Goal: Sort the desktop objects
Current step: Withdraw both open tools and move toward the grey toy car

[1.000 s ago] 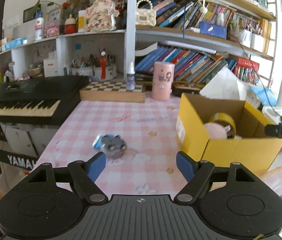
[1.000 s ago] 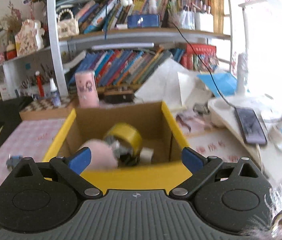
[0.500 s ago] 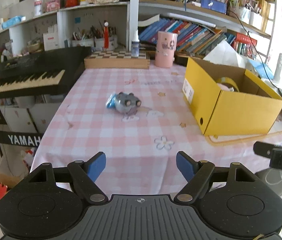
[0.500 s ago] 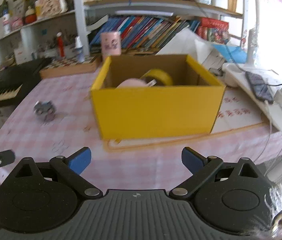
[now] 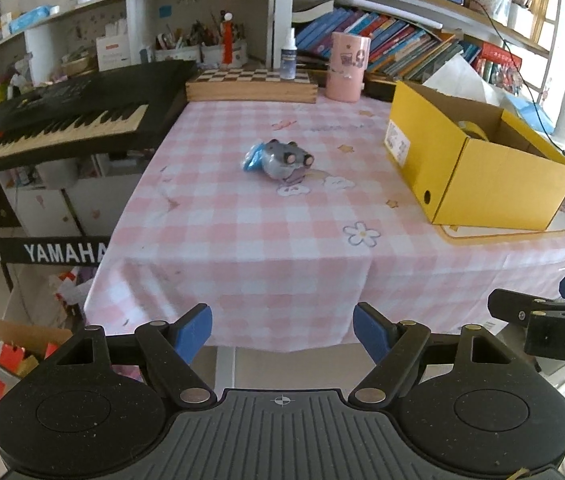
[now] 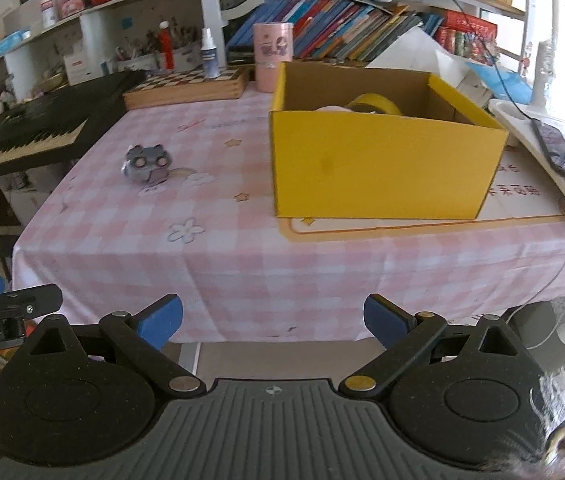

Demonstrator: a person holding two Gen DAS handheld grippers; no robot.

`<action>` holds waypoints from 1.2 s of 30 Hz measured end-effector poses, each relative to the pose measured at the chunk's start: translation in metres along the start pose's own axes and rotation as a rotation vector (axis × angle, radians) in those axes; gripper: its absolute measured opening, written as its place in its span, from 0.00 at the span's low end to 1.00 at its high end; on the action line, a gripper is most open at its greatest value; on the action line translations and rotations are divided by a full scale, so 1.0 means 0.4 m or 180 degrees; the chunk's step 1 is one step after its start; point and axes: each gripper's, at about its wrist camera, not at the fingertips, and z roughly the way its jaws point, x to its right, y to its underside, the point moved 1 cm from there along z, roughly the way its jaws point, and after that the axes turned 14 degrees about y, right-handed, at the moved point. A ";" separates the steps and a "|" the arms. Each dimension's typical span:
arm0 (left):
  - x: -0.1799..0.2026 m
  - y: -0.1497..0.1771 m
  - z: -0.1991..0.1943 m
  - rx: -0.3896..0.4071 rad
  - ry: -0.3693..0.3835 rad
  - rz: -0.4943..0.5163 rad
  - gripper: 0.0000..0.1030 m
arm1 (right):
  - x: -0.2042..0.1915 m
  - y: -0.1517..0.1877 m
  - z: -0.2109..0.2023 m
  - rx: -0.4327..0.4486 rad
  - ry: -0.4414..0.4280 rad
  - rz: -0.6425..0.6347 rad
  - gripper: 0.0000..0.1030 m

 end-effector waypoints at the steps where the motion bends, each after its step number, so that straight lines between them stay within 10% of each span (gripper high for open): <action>1: -0.005 0.001 -0.003 0.0002 -0.0008 -0.0007 0.77 | -0.006 0.001 -0.001 -0.0008 -0.0013 -0.0013 0.95; 36: -0.150 0.003 -0.079 0.0252 -0.0235 -0.0170 0.77 | -0.192 -0.022 -0.012 0.0069 -0.0325 -0.0372 0.95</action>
